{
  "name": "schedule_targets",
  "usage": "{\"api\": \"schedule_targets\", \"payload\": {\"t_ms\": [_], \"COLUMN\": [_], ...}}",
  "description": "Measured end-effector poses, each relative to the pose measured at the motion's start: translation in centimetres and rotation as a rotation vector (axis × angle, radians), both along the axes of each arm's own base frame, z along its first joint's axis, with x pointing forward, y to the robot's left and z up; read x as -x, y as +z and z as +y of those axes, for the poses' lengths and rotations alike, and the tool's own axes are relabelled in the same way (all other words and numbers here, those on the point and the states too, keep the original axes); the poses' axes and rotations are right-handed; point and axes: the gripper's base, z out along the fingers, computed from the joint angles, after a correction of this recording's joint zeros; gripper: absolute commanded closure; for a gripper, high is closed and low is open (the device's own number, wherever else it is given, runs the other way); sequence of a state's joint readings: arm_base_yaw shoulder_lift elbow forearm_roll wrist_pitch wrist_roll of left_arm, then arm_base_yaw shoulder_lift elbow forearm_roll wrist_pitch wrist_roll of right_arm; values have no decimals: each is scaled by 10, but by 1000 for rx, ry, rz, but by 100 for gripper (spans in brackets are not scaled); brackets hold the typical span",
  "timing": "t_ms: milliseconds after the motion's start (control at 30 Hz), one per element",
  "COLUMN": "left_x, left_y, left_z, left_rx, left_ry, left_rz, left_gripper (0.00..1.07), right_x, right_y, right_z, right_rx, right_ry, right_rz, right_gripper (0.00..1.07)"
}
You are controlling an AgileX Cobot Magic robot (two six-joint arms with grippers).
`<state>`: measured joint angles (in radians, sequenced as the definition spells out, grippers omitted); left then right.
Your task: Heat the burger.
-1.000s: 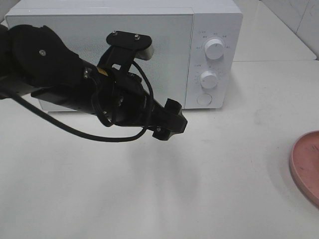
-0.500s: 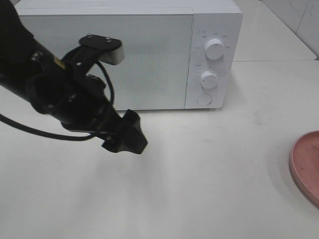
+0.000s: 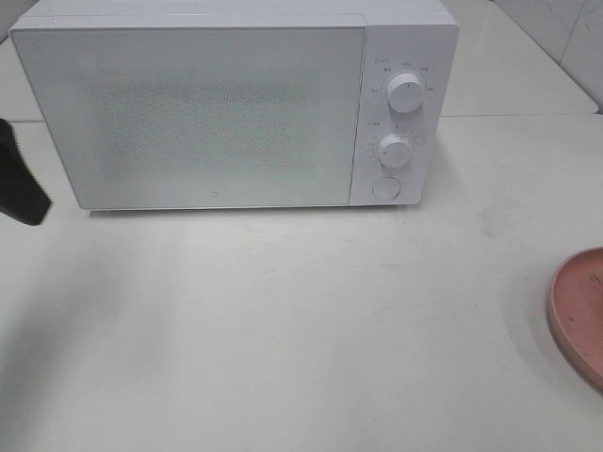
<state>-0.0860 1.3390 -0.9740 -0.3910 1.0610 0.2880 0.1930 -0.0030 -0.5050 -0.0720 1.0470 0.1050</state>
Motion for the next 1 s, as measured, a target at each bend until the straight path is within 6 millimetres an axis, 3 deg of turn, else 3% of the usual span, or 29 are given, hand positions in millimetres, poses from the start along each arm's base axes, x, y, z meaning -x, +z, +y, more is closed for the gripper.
{"api": "schedule_targets", "payload": {"t_ms": [67,133,333,400,600,667,700,767,1000], "left_x": [3,17,34,53,77,95,95,117,145], "left_y": [4,20,36,45,37,28,28,17,2], "left_z": [10,38,49,51,52,51,51,49,47], "left_rx": [-14,-68,-113,-142,-170,-181,-181,-181,-178], "left_ry": [34,172,223,248,261,264,264,274,287], "left_rz": [-3,-27,-88,-126,-136,-149,-149,-196,-276], "left_gripper": [3,3,3,3,3,3,3,3,3], "right_x": [0,0,0,0,0,0,0,0,0], "right_y": [0,0,0,0,0,0,0,0,0], "right_z": [0,0,0,0,0,0,0,0,0], "right_rx": [0,0,0,0,-2,-3,-3,-3,-3], "right_ry": [0,0,0,0,-1,-2,-2,-2,-2], "right_rz": [0,0,0,0,0,0,0,0,0], "right_gripper": [31,31,31,31,31,31,31,31,31]}}
